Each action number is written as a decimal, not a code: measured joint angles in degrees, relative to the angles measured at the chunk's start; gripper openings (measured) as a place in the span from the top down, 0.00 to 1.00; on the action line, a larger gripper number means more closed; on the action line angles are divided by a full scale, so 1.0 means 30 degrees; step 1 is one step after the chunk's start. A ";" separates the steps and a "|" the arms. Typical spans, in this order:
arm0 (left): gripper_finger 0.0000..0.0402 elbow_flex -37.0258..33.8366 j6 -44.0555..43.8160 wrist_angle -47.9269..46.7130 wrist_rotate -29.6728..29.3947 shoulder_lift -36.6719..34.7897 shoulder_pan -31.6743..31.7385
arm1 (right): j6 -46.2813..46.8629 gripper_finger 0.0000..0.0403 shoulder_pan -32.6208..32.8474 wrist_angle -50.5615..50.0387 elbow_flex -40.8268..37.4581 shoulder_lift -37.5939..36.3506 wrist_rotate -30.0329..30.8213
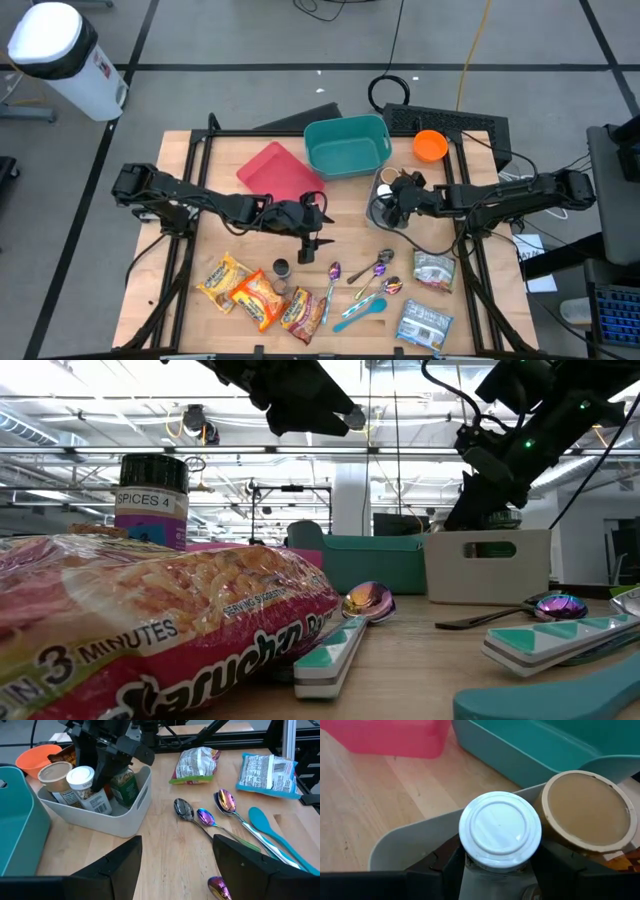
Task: Pick & Place Food Item
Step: Put the white spice bottle into the gray bin, then put the black spice bottle into the gray bin
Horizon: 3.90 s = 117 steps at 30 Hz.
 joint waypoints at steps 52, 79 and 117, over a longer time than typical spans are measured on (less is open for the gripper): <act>0.41 0.0000 -0.0842 0.0006 0.0000 0.0004 -0.0007 | -0.6686 0.50 0.7271 0.8522 -0.0044 -0.3687 -0.0542; 0.41 -0.0007 -0.3936 -1.0409 -0.3181 -0.2167 -0.7721 | -0.6964 0.50 0.8182 0.8903 -0.0017 -0.3609 -0.0539; 0.41 0.0000 -0.7625 -1.2412 -0.2514 -0.1727 -0.6854 | -0.6637 0.50 0.8182 0.8893 -0.0022 -0.2827 -0.0546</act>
